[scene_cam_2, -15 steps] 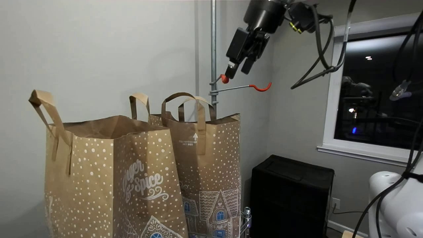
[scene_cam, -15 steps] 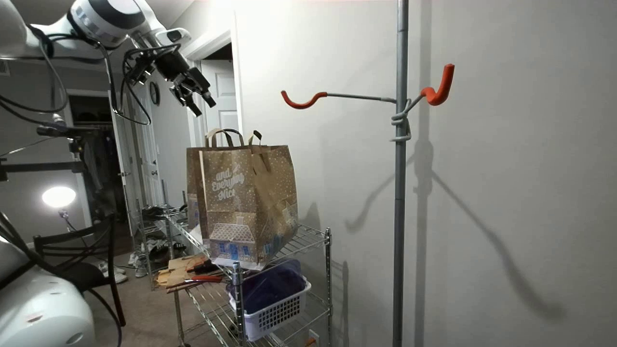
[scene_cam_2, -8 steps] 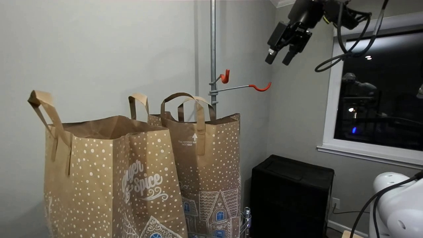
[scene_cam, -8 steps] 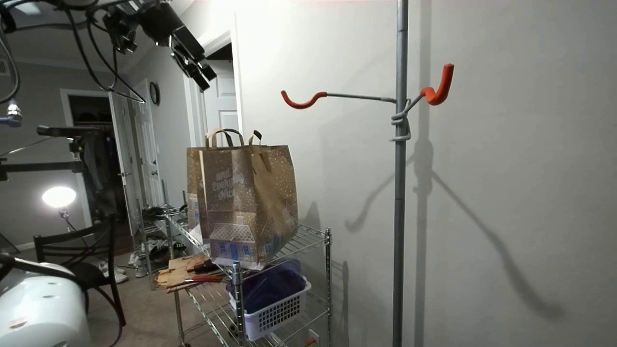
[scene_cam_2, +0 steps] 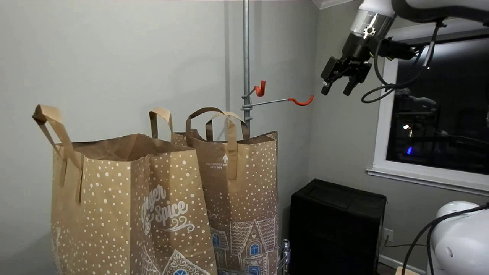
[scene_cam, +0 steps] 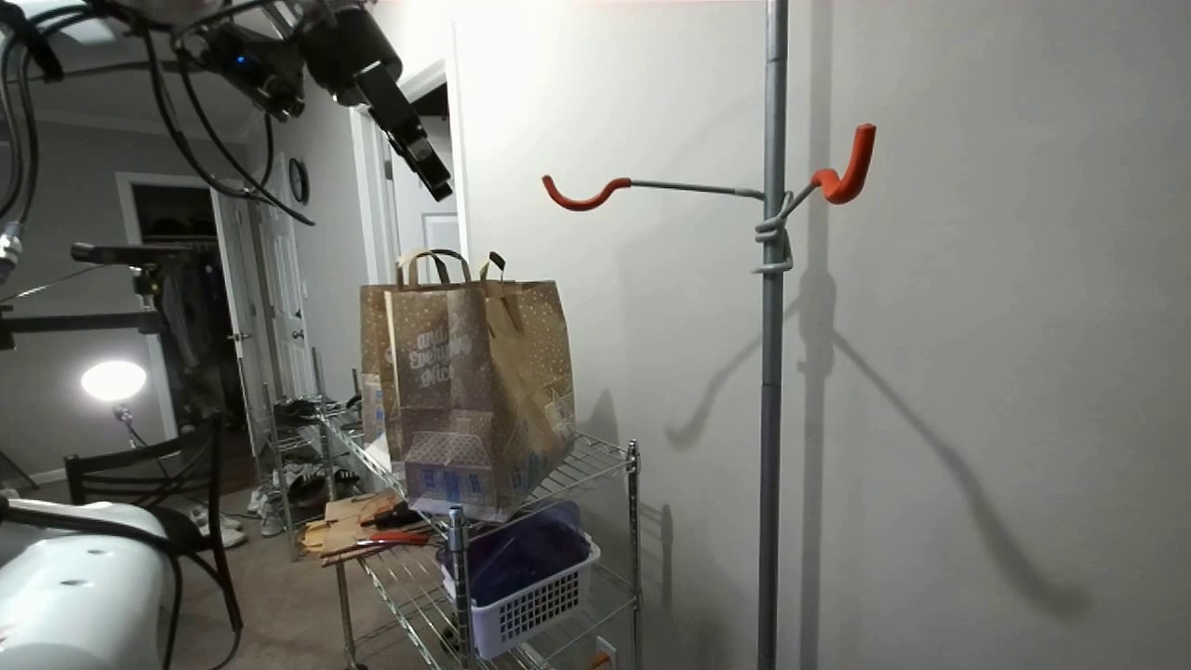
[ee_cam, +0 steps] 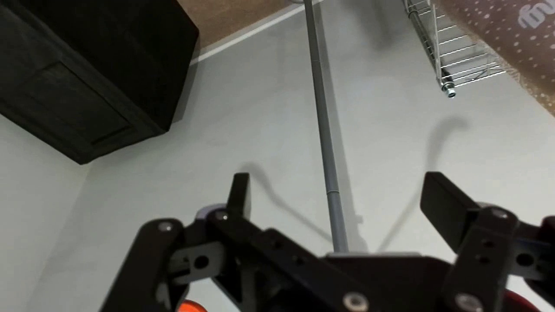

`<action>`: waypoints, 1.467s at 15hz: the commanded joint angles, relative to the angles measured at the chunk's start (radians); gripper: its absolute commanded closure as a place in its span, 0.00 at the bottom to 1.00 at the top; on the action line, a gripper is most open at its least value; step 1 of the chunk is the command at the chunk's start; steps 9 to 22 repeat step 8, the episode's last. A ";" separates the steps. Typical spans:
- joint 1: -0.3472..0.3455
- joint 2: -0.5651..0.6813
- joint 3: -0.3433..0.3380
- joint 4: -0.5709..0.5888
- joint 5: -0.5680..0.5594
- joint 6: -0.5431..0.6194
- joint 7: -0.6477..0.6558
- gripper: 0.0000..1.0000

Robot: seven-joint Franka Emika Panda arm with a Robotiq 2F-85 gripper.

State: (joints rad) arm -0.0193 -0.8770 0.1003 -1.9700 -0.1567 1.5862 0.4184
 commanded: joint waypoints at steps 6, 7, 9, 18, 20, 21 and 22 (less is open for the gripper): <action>-0.062 -0.002 -0.003 -0.033 0.017 0.019 -0.016 0.00; -0.062 -0.004 -0.003 -0.033 0.017 0.020 -0.016 0.00; -0.062 -0.004 -0.003 -0.033 0.017 0.020 -0.016 0.00; -0.062 -0.004 -0.003 -0.033 0.017 0.020 -0.016 0.00; -0.062 -0.004 -0.003 -0.033 0.017 0.020 -0.016 0.00; -0.062 -0.004 -0.003 -0.033 0.017 0.020 -0.016 0.00; -0.062 -0.004 -0.003 -0.033 0.017 0.020 -0.016 0.00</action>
